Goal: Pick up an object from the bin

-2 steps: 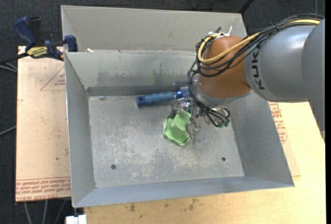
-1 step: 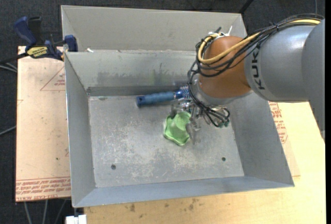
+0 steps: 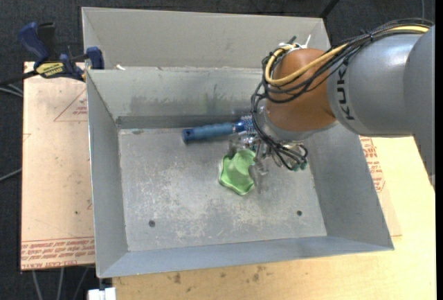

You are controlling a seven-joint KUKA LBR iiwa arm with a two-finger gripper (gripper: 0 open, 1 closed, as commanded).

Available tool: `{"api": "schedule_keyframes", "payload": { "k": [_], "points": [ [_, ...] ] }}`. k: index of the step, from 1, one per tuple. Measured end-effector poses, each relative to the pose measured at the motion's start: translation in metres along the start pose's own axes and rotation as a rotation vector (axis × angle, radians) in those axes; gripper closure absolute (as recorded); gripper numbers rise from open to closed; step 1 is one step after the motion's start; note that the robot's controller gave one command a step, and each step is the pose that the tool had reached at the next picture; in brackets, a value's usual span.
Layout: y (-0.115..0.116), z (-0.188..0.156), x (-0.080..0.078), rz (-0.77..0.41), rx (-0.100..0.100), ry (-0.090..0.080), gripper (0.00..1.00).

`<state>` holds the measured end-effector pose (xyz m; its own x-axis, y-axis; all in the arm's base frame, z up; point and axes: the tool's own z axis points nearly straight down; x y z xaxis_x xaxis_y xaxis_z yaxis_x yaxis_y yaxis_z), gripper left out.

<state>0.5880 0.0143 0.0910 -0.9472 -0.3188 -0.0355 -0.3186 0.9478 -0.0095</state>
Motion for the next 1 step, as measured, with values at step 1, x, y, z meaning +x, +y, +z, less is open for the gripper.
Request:
{"api": "schedule_keyframes", "payload": {
  "k": [1],
  "points": [
    [0.0,0.0,0.0,0.0,0.0,0.0,1.0]
  ]
}}
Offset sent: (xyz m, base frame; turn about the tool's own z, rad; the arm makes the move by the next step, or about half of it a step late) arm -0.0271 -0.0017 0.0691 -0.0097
